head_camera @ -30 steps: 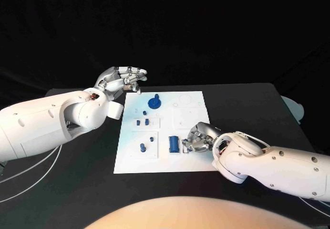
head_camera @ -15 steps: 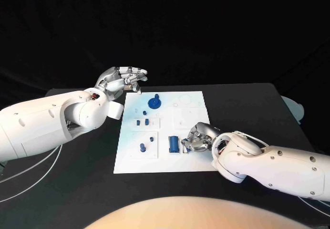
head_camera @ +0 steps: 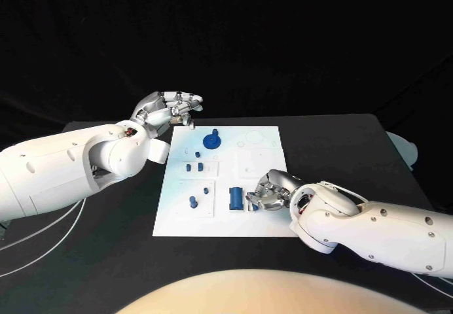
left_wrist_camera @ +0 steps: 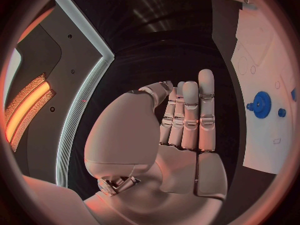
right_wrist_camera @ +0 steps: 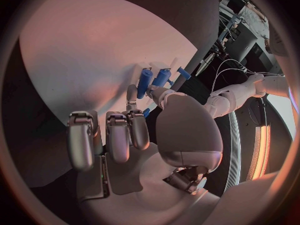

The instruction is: Assemble the parts on the task board

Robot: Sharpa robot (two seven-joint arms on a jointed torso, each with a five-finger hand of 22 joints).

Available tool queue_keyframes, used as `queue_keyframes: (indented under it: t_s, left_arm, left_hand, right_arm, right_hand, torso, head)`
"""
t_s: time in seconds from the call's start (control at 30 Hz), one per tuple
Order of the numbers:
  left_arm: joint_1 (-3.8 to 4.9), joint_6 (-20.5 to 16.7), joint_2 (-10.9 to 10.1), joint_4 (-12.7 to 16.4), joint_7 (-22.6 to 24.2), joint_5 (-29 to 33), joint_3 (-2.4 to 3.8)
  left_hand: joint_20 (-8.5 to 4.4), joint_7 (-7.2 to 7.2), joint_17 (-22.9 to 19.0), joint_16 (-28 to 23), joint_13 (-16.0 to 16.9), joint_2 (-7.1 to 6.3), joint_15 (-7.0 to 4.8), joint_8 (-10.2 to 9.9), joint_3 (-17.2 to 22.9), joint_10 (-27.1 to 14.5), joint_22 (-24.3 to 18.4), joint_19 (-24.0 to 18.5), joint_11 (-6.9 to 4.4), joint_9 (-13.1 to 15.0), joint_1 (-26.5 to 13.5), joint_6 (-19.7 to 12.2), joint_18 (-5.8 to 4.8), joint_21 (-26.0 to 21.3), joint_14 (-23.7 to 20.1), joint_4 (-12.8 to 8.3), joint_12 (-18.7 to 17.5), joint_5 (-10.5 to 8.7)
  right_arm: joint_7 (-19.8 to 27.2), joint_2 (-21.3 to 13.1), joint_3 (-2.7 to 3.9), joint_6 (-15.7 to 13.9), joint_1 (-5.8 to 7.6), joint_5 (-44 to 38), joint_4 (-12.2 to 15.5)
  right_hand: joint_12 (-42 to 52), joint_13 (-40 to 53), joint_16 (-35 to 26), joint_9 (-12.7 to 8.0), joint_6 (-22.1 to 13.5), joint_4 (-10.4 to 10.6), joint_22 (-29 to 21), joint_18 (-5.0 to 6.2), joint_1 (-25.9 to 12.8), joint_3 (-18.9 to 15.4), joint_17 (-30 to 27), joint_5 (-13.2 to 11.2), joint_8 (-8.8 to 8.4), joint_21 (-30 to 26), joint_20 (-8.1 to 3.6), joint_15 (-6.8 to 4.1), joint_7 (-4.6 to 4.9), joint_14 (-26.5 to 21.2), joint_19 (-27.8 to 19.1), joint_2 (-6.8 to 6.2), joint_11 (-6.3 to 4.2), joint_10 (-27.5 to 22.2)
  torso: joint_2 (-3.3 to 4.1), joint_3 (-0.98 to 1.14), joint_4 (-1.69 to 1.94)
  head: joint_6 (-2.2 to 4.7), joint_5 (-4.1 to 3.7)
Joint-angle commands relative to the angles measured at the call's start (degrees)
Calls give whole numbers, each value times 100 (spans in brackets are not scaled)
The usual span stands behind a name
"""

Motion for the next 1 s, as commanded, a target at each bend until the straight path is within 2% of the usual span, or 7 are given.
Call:
queue_keyframes:
  t_s: [0.03,0.1,0.37,0.47,0.8,1.0]
  left_arm:
    - [4,97,10,8,29,18,4]
    - [4,97,10,7,28,18,4]
    - [4,97,9,5,28,18,4]
    - [4,97,9,6,28,18,4]
    - [4,94,1,11,27,18,3]
    - [4,94,-4,13,27,18,3]
  left_hand:
    - [-1,-1,-9,-5,7,71,-11,36,10,-44,-10,47,14,7,-5,-32,35,-40,-46,17,23,32]
    - [-1,-1,-9,-5,7,71,-11,36,10,-44,-10,47,14,7,-5,-32,35,-40,-46,17,23,32]
    - [-1,-1,-9,-5,7,71,-11,36,10,-44,-10,47,14,7,-5,-32,35,-40,-46,17,23,32]
    - [-1,-1,-9,-5,7,71,-11,36,10,-44,-10,47,14,7,-5,-32,35,-40,-46,17,23,32]
    - [-1,-1,-9,-5,7,71,-11,36,10,-44,-10,47,14,7,-5,-32,35,-40,-46,17,23,32]
    - [-1,-1,-9,-5,7,71,-11,36,10,-44,-10,47,14,7,-5,-32,35,-40,-46,17,23,32]
  right_arm:
    - [19,9,0,54,-6,-160,31]
    - [17,7,0,39,-6,-180,35]
    - [17,-5,0,17,-7,-233,61]
    - [19,-10,0,20,-8,-239,72]
    - [-14,-64,0,85,-9,-285,66]
    - [-40,-103,0,132,-9,-354,66]
  right_hand:
    - [12,989,8,-10,25,57,1365,-54,-136,-79,1301,-20,30,19,-40,-42,6,551,518,-7,-35,227]
    - [12,991,7,-3,29,175,1367,-55,-251,-231,1298,294,44,22,-45,-44,5,550,520,-36,-37,229]
    - [23,1003,7,-3,44,288,1368,-55,-425,-474,1301,258,58,20,-44,-43,7,551,520,-40,-34,237]
    - [30,1010,8,-7,51,296,1370,-55,-574,-633,1305,331,61,21,-46,-46,1,552,521,-10,-39,243]
    - [25,1008,7,-6,49,267,1372,-56,-530,-660,1302,358,64,24,-49,-51,-9,551,522,17,-46,240]
    - [35,1017,6,-2,41,188,1376,-58,-296,-677,1301,372,74,31,-59,-64,-26,551,525,48,-61,247]
  torso:
    - [-3,1,4]
    - [-1,4,7]
    - [1,2,1]
    - [1,1,4]
    - [-4,-2,6]
    - [-3,0,5]
  head:
    - [1,1]
    - [1,1]
    - [1,1]
    - [1,-3]
    - [1,-16]
    - [1,-14]
